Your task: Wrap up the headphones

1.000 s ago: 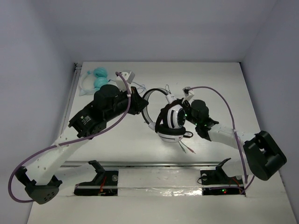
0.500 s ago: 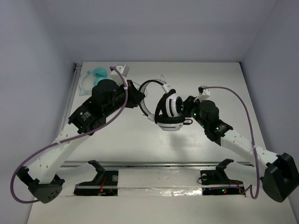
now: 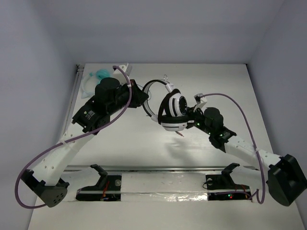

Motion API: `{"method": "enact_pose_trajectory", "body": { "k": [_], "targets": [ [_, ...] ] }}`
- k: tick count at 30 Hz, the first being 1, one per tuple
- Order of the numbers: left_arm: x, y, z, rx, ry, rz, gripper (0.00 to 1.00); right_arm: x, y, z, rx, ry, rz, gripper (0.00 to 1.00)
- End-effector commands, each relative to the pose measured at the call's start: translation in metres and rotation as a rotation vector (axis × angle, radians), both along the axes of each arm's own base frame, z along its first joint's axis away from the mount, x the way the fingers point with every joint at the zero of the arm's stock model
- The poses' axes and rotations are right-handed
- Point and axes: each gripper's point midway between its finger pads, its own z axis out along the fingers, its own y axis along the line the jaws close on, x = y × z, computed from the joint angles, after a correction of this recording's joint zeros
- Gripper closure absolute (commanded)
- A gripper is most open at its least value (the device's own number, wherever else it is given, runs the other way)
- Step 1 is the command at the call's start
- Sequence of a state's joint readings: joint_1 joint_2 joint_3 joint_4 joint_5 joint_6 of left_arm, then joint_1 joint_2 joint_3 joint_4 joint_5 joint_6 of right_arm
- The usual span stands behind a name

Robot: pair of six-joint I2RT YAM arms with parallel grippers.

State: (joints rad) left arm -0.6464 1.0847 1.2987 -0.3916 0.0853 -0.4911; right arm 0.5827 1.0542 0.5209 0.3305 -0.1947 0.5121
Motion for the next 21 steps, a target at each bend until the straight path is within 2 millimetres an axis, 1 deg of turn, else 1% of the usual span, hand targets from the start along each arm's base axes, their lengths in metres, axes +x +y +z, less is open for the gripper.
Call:
{"method": "enact_pose_trajectory", "body": {
  "k": [1, 3, 4, 5, 7, 9, 10, 11, 12, 13, 14, 15, 16, 18, 21],
  "targets": [
    [-0.006, -0.011, 0.073, -0.195, -0.135, -0.043, 1.0, -0.003, 0.026, 0.035, 0.084, -0.107, 0.146, 0.43],
    [-0.007, -0.012, 0.073, -0.198, -0.134, -0.052, 1.0, -0.003, 0.032, 0.037, 0.109, -0.104, 0.177, 0.44],
    [-0.007, -0.012, 0.074, -0.2, -0.136, -0.052, 1.0, -0.002, 0.036, 0.032, 0.104, -0.091, 0.193, 0.45],
    [-0.007, -0.011, 0.076, -0.2, -0.139, -0.046, 1.0, -0.002, 0.038, 0.033, 0.105, -0.093, 0.203, 0.5],
    [-0.006, -0.008, 0.076, -0.191, -0.141, -0.035, 1.0, 0.003, 0.032, 0.034, 0.108, -0.094, 0.152, 0.52],
    [-0.005, -0.005, 0.081, -0.186, -0.157, -0.021, 1.0, 0.011, 0.019, 0.038, 0.104, -0.101, 0.052, 0.54],
    [-0.004, -0.004, 0.079, -0.178, -0.154, -0.015, 1.0, 0.011, 0.011, 0.032, 0.093, -0.085, 0.012, 0.55],
    [-0.002, -0.003, 0.081, -0.174, -0.162, -0.006, 1.0, 0.009, 0.005, 0.043, 0.106, -0.118, -0.01, 0.54],
    [0.001, 0.0, 0.081, -0.171, -0.165, 0.006, 1.0, 0.004, 0.003, 0.045, 0.112, -0.124, -0.004, 0.54],
    [0.003, -0.002, 0.08, -0.166, -0.163, 0.004, 1.0, -0.001, 0.002, 0.042, 0.108, -0.12, 0.013, 0.52],
    [0.003, -0.003, 0.079, -0.165, -0.161, 0.001, 1.0, -0.01, 0.007, 0.042, 0.107, -0.114, 0.065, 0.49],
    [0.004, -0.005, 0.08, -0.17, -0.161, -0.003, 1.0, -0.013, 0.007, 0.034, 0.077, -0.09, 0.079, 0.48],
    [0.004, -0.006, 0.08, -0.174, -0.162, -0.009, 1.0, -0.012, 0.008, 0.032, 0.068, -0.085, 0.083, 0.47],
    [0.004, -0.009, 0.082, -0.183, -0.16, -0.022, 1.0, -0.004, 0.003, 0.031, 0.056, -0.089, 0.032, 0.44],
    [0.004, -0.009, 0.083, -0.184, -0.159, -0.018, 1.0, 0.004, -0.001, 0.038, 0.039, -0.118, -0.006, 0.41]
  ]
}}
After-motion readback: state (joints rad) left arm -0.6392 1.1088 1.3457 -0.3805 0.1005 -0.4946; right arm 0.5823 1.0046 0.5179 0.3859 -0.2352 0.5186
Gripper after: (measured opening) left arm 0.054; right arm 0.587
